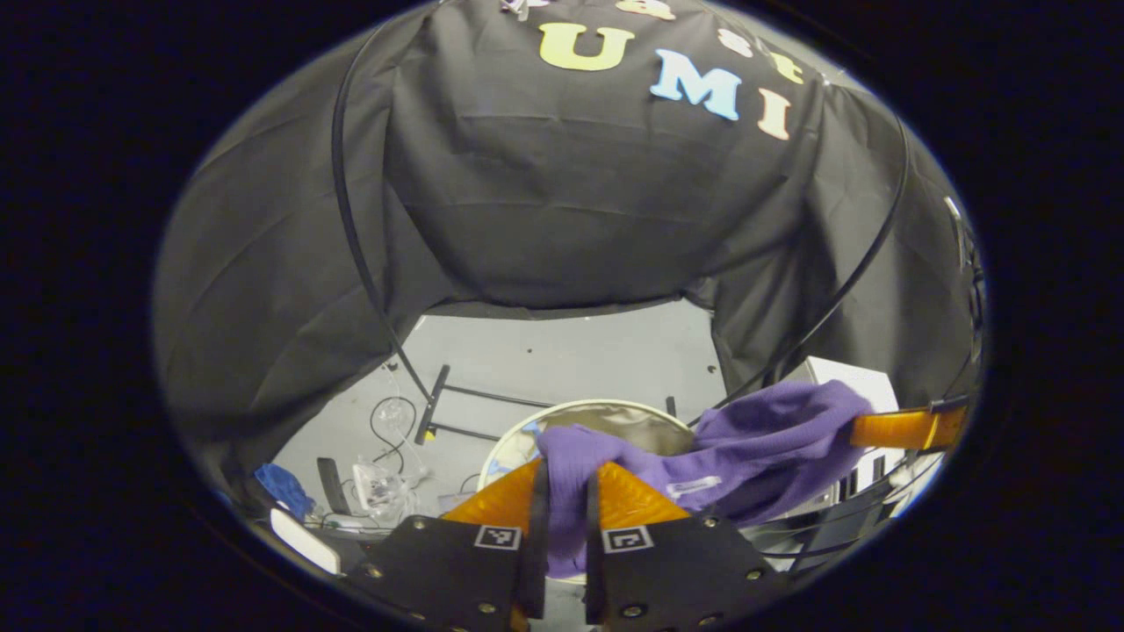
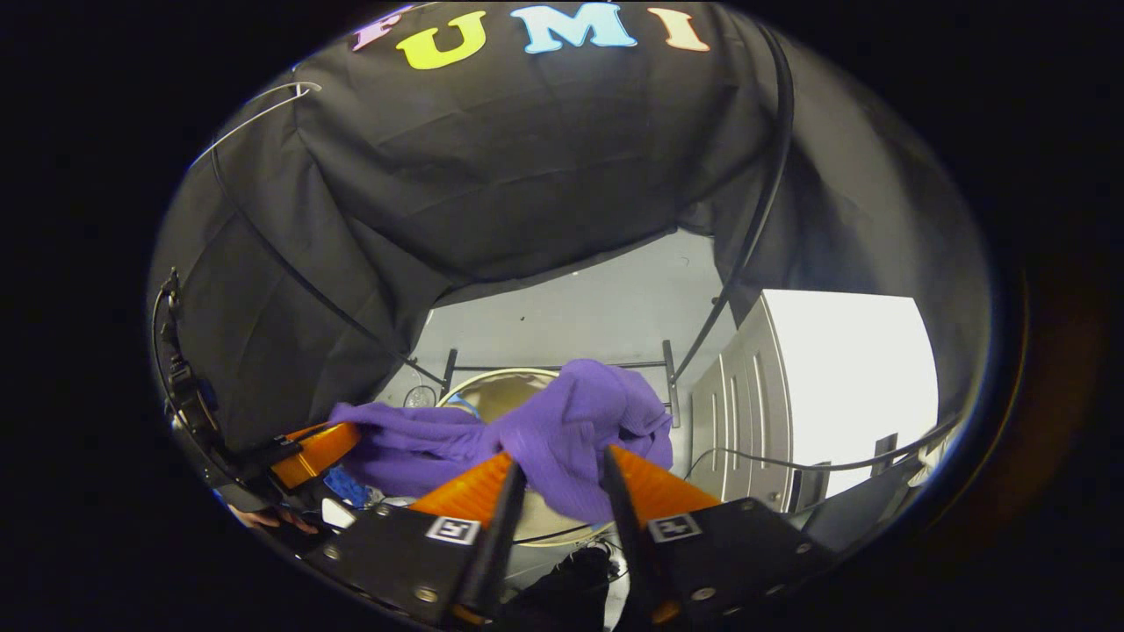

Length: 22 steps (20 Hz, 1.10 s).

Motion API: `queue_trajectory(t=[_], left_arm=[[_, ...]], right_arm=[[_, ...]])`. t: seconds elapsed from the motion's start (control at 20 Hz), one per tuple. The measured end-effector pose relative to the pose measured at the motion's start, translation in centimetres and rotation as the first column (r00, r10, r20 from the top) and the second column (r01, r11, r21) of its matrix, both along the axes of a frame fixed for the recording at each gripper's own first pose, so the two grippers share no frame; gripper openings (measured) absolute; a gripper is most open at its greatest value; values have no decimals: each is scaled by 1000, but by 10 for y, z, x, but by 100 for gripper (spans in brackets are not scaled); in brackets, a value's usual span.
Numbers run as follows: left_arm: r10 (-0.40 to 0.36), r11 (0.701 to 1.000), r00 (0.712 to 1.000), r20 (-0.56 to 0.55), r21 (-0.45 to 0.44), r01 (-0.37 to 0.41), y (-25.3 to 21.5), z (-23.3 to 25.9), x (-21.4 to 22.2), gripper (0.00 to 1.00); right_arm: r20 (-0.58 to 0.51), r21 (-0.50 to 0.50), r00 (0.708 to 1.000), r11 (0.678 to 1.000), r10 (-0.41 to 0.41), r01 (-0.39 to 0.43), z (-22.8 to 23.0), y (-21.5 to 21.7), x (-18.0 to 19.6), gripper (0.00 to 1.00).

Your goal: Grasp the clothes on the hanger with both hands and then place them into the laundry hamper below.

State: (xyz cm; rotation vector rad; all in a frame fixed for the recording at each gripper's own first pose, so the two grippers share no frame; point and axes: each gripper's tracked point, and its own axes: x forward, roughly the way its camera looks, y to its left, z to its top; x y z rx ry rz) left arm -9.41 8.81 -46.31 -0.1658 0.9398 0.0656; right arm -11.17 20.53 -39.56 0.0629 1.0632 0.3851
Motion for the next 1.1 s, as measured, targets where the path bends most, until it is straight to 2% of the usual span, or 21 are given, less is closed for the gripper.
queue_trajectory(t=[0.15,0.2,0.25,0.3,0.35,0.5,0.7,1.0,1.05,1.1], left_arm=[[5,1000,1000,-13,-5,-5,-8,2,1,46],[5,1000,1000,-22,12,-5,-9,5,0,55],[3,1000,999,-34,12,-3,-14,8,1,64],[6,1000,999,-32,13,-6,-20,16,0,80],[14,1000,1000,-16,26,-14,-24,27,5,78],[51,995,998,23,84,-53,-37,56,10,95],[94,987,992,82,124,-103,-76,101,10,95],[101,982,965,242,132,-136,-147,186,22,95],[99,981,957,272,137,-140,-157,201,23,100],[95,979,949,301,144,-144,-167,217,21,90]], right_arm=[[32,12,999,1000,22,-23,16,-4,3,94],[55,9,998,1000,24,-24,23,-10,8,92],[78,11,997,1000,21,-22,30,-20,11,95],[95,14,995,1000,13,-15,36,-29,16,95],[114,17,993,1000,3,-5,41,-42,19,95],[182,21,983,999,-34,30,59,-86,36,95],[297,21,952,997,-72,69,90,-155,57,95],[413,88,903,992,-119,91,132,-232,74,96],[434,98,893,991,-122,88,139,-240,75,96],[454,106,883,991,-118,78,146,-249,75,96]])
